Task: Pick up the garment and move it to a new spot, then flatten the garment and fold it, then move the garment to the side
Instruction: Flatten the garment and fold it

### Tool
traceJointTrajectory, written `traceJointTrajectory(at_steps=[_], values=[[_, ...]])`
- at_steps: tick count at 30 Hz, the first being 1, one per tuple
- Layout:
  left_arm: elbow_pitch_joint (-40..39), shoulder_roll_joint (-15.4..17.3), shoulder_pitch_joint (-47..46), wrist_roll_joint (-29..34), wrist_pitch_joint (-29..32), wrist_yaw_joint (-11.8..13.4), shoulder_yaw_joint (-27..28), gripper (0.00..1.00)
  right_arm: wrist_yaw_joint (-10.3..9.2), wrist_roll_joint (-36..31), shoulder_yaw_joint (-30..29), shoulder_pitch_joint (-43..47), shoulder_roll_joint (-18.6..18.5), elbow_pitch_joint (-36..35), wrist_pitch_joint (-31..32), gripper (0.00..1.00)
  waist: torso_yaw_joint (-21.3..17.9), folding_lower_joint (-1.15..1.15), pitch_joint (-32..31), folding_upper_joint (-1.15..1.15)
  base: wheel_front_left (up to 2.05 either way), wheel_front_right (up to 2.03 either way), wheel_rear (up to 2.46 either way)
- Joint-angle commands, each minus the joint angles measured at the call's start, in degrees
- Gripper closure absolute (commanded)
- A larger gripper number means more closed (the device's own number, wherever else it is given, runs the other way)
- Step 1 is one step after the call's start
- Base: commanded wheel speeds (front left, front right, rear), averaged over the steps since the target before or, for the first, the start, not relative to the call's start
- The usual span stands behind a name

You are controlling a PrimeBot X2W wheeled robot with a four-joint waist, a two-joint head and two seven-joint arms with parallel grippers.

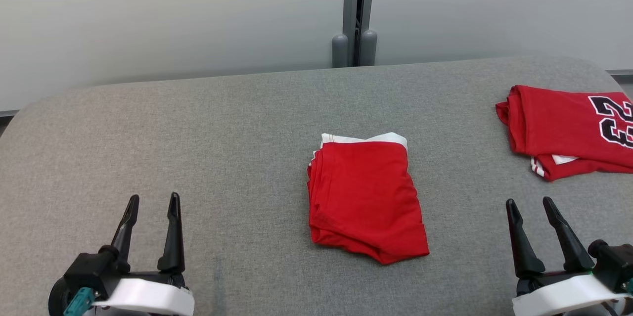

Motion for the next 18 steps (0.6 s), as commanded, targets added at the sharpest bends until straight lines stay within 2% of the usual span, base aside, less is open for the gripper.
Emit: traceJointTrajectory(at_steps=[1, 18], values=[[0.09, 0.20, 0.97, 0.98, 0.02, -0.11, 0.40, 0.00, 0.01, -0.57, -0.57, 0.72, -0.11, -0.57, -0.28, 0.00, -0.04, 0.00, -0.37, 0.00, 0.00, 0.00, 0.00], [-1.32, 0.19, 6.30, 3.45, 0.02, -0.09, 3.29, 0.00, 0.01, -1.87, -1.27, 5.87, 0.85, -2.07, -0.28, 0.00, 1.93, 0.00, -2.90, 0.00, 0.00, 0.00, 0.00]])
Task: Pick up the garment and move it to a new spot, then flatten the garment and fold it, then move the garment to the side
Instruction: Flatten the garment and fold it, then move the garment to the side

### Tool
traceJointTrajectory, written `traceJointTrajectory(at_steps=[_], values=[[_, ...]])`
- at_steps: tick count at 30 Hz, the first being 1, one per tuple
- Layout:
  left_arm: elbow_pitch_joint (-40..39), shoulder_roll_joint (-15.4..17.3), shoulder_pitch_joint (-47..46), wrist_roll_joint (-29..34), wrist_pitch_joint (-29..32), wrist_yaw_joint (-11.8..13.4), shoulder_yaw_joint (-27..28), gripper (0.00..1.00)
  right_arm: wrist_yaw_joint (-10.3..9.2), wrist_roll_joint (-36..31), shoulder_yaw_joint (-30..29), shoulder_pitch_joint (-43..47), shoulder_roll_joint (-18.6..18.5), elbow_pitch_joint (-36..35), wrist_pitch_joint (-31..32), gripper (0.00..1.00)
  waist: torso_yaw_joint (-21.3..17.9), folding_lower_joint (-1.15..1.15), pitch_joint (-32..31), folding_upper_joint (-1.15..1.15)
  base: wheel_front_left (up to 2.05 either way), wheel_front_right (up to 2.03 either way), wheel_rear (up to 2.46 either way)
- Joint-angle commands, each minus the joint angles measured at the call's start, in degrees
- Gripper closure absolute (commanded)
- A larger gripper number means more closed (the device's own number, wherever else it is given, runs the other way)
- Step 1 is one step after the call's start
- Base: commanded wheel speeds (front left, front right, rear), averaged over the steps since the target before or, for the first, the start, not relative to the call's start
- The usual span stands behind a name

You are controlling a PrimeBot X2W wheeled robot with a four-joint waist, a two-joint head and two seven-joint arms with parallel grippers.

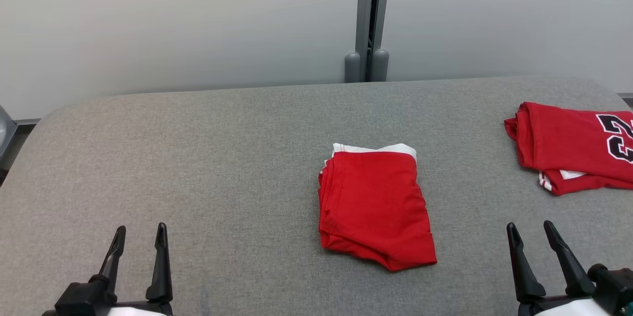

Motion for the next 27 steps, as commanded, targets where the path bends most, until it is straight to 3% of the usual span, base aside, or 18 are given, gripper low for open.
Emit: traceJointTrajectory(at_steps=[1, 19, 27], values=[[-0.28, 0.21, 0.79, 0.28, 0.02, -0.08, 0.18, 0.00, 0.01, -0.02, 0.09, 0.63, -0.16, 0.12, -0.28, 0.00, 0.10, 0.00, -0.05, 0.00, 0.00, 0.00, 0.00], [-1.20, 0.22, 1.40, -0.49, 0.02, 1.42, -1.64, 0.00, 0.01, 0.40, 1.29, -0.67, -0.17, 1.25, -0.28, 0.00, 0.54, 0.00, 0.25, 0.00, 0.00, 0.00, 0.00], [-1.48, 0.22, -0.21, -1.17, 0.02, 2.10, -3.55, 0.00, 0.01, 1.04, 4.76, -6.46, -2.73, 4.63, 0.35, 0.00, 2.13, 0.00, 0.87, 0.00, 0.00, 0.00, 0.00]])
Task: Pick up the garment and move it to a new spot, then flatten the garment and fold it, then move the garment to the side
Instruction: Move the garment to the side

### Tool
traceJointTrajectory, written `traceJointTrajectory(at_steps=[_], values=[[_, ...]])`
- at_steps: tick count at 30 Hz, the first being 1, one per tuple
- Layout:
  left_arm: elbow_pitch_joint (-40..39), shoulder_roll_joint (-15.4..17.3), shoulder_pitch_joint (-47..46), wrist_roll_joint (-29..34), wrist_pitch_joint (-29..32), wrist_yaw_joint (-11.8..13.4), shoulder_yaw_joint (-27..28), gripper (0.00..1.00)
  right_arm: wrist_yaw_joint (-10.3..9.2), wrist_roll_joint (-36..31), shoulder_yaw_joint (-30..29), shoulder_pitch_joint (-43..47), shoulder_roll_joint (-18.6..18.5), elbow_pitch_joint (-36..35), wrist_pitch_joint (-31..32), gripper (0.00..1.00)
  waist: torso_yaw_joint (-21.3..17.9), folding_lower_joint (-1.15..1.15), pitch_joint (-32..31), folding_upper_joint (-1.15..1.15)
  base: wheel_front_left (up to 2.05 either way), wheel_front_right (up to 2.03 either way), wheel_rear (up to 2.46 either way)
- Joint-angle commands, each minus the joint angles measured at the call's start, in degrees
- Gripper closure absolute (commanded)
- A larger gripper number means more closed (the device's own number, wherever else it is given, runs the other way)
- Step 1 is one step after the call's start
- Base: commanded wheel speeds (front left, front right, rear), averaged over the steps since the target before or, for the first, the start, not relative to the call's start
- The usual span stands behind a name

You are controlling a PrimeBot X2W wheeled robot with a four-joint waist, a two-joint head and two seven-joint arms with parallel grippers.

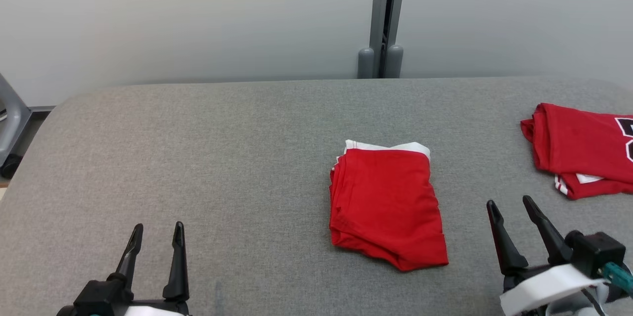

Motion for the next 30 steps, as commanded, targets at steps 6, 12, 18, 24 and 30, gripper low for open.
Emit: traceJointTrajectory(at_steps=[6, 12, 18, 24, 30], values=[[-0.20, 0.25, -2.97, -0.71, 0.02, 0.55, -1.90, 0.00, 0.01, 1.86, 2.92, -9.46, -1.86, 6.87, 3.28, 0.00, 2.46, 0.00, 2.23, 0.00, 0.00, 0.00, 0.00], [0.20, 0.23, -5.42, -1.36, 0.02, 0.95, -3.82, 0.00, 0.00, 2.89, 5.62, -17.16, -2.63, 15.96, 4.90, 0.00, 4.90, 0.00, 4.56, 0.00, 0.00, 0.00, 0.00], [0.50, 0.23, -7.23, -2.11, 0.02, 1.48, -5.31, 0.00, 0.00, 5.15, 7.95, -22.11, -2.02, 25.29, 5.84, 0.00, 6.88, 0.00, 6.32, 0.00, 0.00, 0.00, 0.00], [0.74, 0.22, -8.43, -2.30, 0.02, 1.64, -5.88, 0.00, 0.00, 7.55, 11.33, -25.20, -0.63, 33.75, 5.40, 0.00, 7.96, 0.00, 7.70, 0.00, 0.00, 0.00, 0.00], [0.88, 0.23, -8.70, -2.03, 0.02, 1.60, -5.65, 0.00, 0.00, 8.56, 13.20, -26.43, 0.67, 39.51, 4.64, 0.00, 7.89, 0.00, 8.29, 0.00, 0.00, 0.00, 0.00]])
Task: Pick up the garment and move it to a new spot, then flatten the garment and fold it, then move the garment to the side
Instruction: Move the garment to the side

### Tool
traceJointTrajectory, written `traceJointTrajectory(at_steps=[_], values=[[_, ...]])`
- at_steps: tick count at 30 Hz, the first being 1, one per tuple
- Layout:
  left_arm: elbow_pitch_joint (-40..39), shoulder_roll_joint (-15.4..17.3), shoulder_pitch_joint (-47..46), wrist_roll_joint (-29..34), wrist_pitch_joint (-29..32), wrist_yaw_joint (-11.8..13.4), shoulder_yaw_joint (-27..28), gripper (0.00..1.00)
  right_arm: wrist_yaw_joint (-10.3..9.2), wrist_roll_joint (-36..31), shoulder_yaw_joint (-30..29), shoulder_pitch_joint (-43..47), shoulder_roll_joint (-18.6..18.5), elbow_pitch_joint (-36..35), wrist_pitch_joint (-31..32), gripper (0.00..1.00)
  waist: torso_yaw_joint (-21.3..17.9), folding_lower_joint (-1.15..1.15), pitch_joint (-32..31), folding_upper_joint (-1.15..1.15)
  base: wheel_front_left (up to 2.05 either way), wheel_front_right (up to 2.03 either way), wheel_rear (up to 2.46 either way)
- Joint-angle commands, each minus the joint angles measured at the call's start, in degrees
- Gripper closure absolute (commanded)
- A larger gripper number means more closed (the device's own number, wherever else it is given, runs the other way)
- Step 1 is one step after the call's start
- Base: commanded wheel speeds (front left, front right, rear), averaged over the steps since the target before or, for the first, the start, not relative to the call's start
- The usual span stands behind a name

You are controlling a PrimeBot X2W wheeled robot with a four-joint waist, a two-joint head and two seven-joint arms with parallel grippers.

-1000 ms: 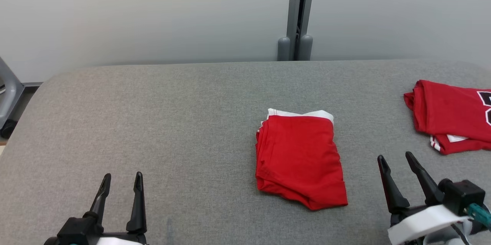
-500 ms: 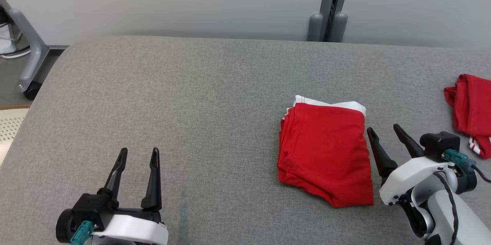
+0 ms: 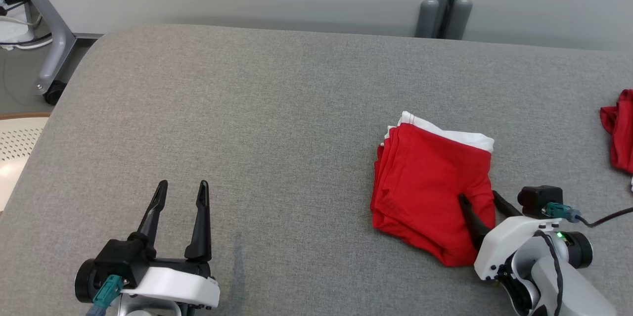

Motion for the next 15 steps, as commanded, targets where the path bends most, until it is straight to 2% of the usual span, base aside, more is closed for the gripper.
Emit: traceJointTrajectory(at_steps=[1, 3, 4, 6, 9, 15], values=[[0.03, 0.21, -0.79, 0.22, 0.02, 0.09, 0.32, 0.00, -0.01, 0.03, 0.74, -0.44, 0.47, 1.38, -0.16, 0.00, -0.21, 0.00, 0.11, 0.00, 0.00, 0.00, 0.00], [0.22, 0.22, -0.76, 0.21, 0.02, 0.03, 0.42, 0.00, 0.00, 0.73, 1.59, 0.01, 1.09, 2.83, 0.32, 0.00, -0.44, 0.00, 0.12, 0.00, 0.00, 0.00, 0.00], [0.23, 0.21, -0.72, 0.17, 0.02, 0.04, 0.49, 0.00, 0.00, 1.33, 2.08, 0.09, 1.48, 3.25, 0.68, 0.51, -0.62, 0.00, 0.11, 0.00, 0.00, 0.00, 0.00], [0.41, 0.22, -0.62, 0.02, 0.02, 0.05, 0.61, 0.00, 0.00, 2.10, 2.89, -0.13, 1.76, 3.77, 0.76, 1.00, -1.01, 0.00, 0.11, 0.00, 0.00, 0.00, 0.00], [0.66, 0.21, -0.71, -0.06, 0.03, -0.23, 0.58, 0.00, -0.02, 2.58, 3.65, -0.98, 1.04, 3.83, 0.35, 1.00, -1.37, 0.00, 0.21, 0.00, 0.00, 0.00, 0.00], [0.58, 0.21, -2.16, 0.54, 0.03, -0.83, 0.39, 0.00, -0.07, 1.80, 7.39, -7.03, -3.16, 3.16, 0.57, 1.00, -2.82, 0.00, 2.16, 0.00, 0.00, 0.00, 0.00]])
